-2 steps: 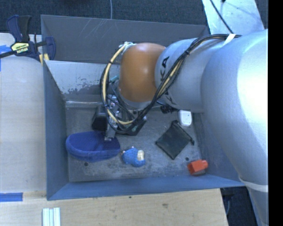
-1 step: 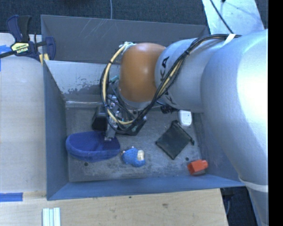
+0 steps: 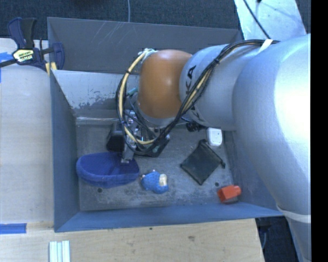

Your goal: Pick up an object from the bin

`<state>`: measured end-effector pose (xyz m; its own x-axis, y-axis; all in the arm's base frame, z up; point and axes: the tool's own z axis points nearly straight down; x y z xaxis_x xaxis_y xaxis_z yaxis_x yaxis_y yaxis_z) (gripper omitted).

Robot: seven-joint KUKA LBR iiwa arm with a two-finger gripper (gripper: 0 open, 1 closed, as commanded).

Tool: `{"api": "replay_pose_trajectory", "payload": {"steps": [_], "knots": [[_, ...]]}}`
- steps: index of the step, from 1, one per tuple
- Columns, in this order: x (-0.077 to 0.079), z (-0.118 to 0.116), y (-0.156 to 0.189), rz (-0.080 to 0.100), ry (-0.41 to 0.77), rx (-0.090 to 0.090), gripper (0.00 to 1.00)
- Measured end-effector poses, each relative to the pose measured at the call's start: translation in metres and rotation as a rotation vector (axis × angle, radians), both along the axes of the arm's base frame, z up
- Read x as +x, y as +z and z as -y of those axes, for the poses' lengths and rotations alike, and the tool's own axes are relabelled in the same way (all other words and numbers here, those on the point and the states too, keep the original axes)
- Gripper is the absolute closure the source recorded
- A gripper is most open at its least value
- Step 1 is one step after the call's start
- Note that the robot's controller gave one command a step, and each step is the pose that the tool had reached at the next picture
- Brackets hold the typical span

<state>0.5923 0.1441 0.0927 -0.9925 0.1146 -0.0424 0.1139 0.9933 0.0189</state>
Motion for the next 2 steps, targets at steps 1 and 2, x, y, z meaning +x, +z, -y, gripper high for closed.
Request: {"api": "replay_pose_trajectory", "payload": {"steps": [1, 2], "knots": [[0.0, 0.0, 0.0, 0.0, 0.0, 0.0, 1.0], [0.0, 0.0, 0.0, 0.0, 0.0, 0.0, 1.0]]}}
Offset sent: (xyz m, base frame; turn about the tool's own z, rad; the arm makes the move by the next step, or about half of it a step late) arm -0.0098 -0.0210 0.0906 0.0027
